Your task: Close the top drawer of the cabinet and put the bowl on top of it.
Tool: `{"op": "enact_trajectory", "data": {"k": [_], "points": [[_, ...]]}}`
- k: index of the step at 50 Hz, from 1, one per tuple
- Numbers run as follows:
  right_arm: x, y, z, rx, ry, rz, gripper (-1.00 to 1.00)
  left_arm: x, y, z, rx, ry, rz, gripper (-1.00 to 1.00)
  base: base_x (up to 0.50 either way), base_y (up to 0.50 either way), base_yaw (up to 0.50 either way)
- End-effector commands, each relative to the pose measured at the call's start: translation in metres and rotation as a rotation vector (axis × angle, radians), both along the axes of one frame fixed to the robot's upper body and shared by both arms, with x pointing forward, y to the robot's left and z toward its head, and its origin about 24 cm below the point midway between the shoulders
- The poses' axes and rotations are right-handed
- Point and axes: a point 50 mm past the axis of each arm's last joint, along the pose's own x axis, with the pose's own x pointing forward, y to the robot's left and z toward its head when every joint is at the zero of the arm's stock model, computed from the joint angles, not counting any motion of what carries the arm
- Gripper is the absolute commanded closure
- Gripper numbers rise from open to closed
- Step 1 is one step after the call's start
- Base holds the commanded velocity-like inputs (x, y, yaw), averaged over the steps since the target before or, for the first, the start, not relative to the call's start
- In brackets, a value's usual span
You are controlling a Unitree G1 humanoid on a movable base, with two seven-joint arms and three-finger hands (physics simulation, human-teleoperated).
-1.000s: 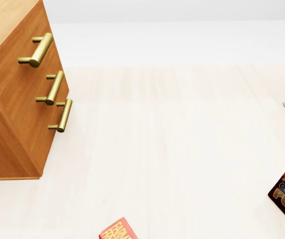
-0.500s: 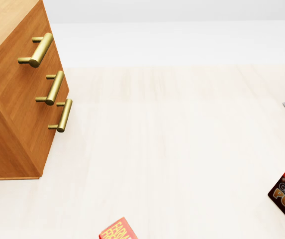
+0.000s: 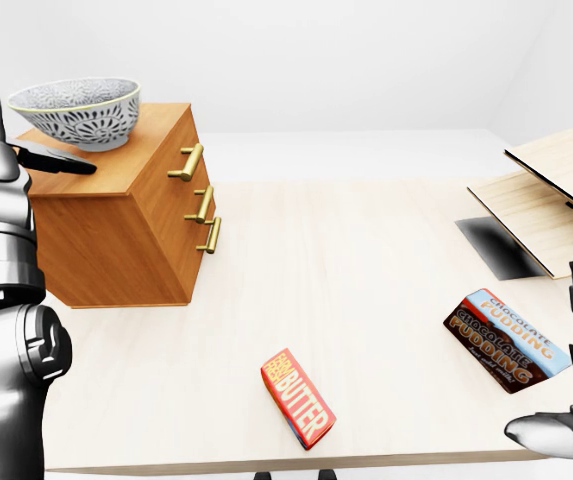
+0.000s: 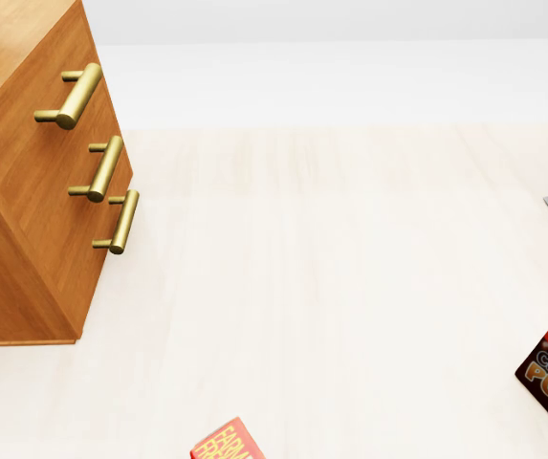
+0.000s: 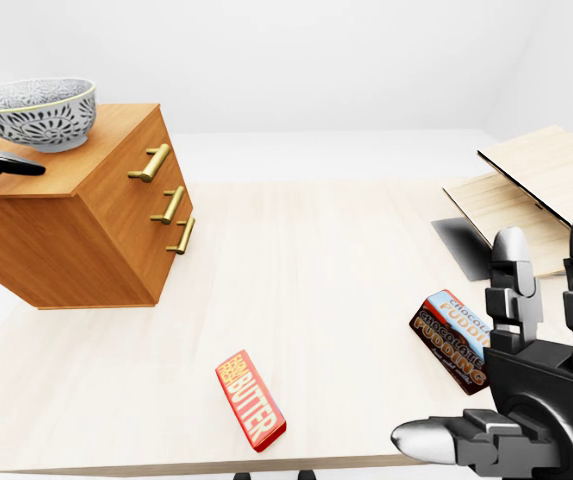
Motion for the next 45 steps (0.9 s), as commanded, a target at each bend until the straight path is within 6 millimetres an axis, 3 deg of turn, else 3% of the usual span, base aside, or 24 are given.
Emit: {"op": "enact_trajectory", "data": {"k": [1,17,27,31,35,45], "points": [[0.000,0.000,0.000,-0.001,0.000,0.000,-1.00,0.001,-0.001,-0.005,0.027,0.045,-0.013,-1.00,0.00,0.00,0.00],[0.001,0.001,-0.001,-0.004,0.004,0.003,-1.00,-0.004,0.001,0.011,0.042,-0.010,-0.009,-1.00,0.00,0.00,0.00],[0.001,0.002,-0.001,-0.004,0.006,0.005,-1.00,-0.017,-0.007,0.037,0.073,-0.131,-0.087,-1.00,0.00,0.00,0.00],[0.001,0.002,-0.001,-0.004,0.008,0.006,-1.00,-0.026,-0.019,0.050,0.098,-0.195,-0.176,-1.00,0.00,0.00,0.00],[0.001,0.002,-0.002,-0.004,0.012,0.007,-1.00,-0.055,-0.047,0.070,0.204,-0.313,-0.333,-1.00,0.00,0.00,0.00],[0.001,0.003,-0.003,-0.004,0.023,0.013,-1.00,-0.102,-0.105,0.079,0.357,-0.460,-0.613,-1.00,0.00,0.00,0.00]]}}
